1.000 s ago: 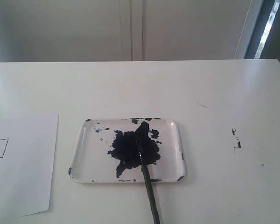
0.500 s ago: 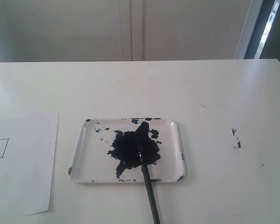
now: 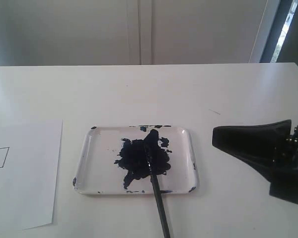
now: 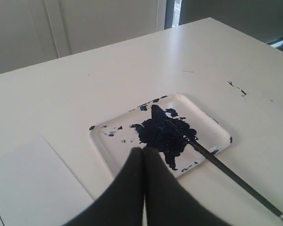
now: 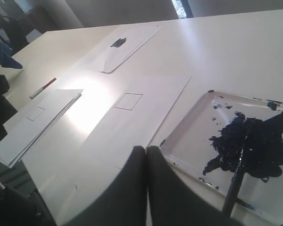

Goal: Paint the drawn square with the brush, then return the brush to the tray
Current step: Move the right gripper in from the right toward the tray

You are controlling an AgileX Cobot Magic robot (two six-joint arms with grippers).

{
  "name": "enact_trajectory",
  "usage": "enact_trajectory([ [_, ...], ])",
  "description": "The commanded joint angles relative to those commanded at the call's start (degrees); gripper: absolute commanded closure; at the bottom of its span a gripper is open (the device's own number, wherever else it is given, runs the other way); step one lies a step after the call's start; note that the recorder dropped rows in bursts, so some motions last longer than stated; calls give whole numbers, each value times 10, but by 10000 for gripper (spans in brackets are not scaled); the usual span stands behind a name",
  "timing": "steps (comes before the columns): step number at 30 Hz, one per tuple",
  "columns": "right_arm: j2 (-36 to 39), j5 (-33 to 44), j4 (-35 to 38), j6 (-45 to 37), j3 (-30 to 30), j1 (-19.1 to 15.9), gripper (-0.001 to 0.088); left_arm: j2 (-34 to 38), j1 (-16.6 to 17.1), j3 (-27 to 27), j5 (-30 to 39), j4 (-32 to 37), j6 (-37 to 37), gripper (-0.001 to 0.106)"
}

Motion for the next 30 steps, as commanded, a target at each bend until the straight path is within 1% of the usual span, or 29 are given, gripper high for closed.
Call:
enact_trajectory([
  [2, 10, -25, 0, -10, 2, 0, 868, 6, 0, 8, 15, 22, 0, 1053],
  [5, 29, -47, 0, -10, 2, 0, 868, 17, 0, 32, 21, 26, 0, 1053],
  [8, 54, -35, 0, -10, 2, 0, 868, 24, 0, 62, 21, 26, 0, 1053],
  [10, 74, -32, 0, -10, 2, 0, 868, 24, 0, 70, 12, 8, 4, 1053],
  [12, 115, -30, 0, -17, 2, 0, 868, 24, 0, 71, 7, -4, 16, 1053],
  [13, 142, -20, 0, -30, 2, 0, 868, 24, 0, 71, 1, -6, 16, 1053],
  [15, 171, 0, 0, -47, 2, 1, 868, 24, 0, 71, -3, -6, 16, 1053],
  [17, 191, 23, 0, -55, 2, 10, 868, 24, 0, 71, -6, -6, 16, 1053],
  [18, 203, 57, 0, -57, 2, 22, 868, 24, 0, 71, -6, -6, 16, 1053],
  [21, 200, 147, 0, -84, 2, 49, 868, 24, 0, 71, -6, -6, 16, 1053],
  [25, 176, 210, 0, -120, 0, 74, 868, 24, 0, 71, -3, -6, 16, 1053],
  [26, 168, 210, 0, -133, 0, 77, 868, 24, 0, 71, -3, -6, 16, 1053],
  [27, 155, 191, 0, -174, 0, 78, 868, 24, 0, 71, -3, -6, 16, 1053],
  [30, 129, 143, 0, -262, 0, 78, 868, 24, 0, 71, -5, -6, 20, 1053],
])
